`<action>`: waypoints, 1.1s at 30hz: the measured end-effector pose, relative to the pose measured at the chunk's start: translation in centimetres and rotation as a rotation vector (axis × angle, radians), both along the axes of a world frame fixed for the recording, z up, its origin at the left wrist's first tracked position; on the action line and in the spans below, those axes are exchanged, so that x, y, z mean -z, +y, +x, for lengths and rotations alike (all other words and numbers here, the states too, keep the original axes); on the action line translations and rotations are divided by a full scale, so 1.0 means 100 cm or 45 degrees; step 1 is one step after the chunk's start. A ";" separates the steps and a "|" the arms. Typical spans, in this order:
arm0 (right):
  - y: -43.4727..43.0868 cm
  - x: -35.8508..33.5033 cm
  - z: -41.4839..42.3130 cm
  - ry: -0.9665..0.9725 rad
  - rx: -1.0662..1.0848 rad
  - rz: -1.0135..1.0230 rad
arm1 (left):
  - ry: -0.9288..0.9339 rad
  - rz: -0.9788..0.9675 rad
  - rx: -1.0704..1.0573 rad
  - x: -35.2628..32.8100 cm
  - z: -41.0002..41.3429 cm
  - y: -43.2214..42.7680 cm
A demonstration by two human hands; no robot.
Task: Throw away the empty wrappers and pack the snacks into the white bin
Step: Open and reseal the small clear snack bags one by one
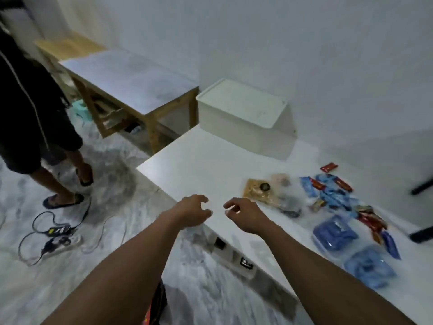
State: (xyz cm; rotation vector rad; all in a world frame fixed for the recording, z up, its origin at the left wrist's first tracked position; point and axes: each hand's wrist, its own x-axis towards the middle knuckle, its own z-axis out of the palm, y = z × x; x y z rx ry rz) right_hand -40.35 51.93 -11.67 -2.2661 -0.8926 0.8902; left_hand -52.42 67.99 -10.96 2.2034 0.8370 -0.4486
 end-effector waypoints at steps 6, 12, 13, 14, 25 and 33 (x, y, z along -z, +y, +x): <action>-0.131 -0.010 0.102 -0.156 0.338 0.003 | -0.161 0.160 0.331 -0.019 0.120 -0.099; -0.209 -0.001 0.165 -0.104 0.616 -0.015 | -0.201 0.236 0.521 -0.010 0.189 -0.151; -0.212 0.002 0.171 -0.080 0.646 0.000 | -0.181 0.250 0.524 -0.006 0.195 -0.151; -0.211 0.005 0.175 -0.053 0.665 0.010 | -0.159 0.262 0.520 -0.001 0.201 -0.149; -0.122 0.036 0.200 0.188 0.831 -0.094 | -0.049 0.250 0.691 0.036 0.274 -0.087; -0.079 0.057 0.218 0.269 0.849 -0.303 | -0.060 0.102 0.813 0.070 0.332 -0.067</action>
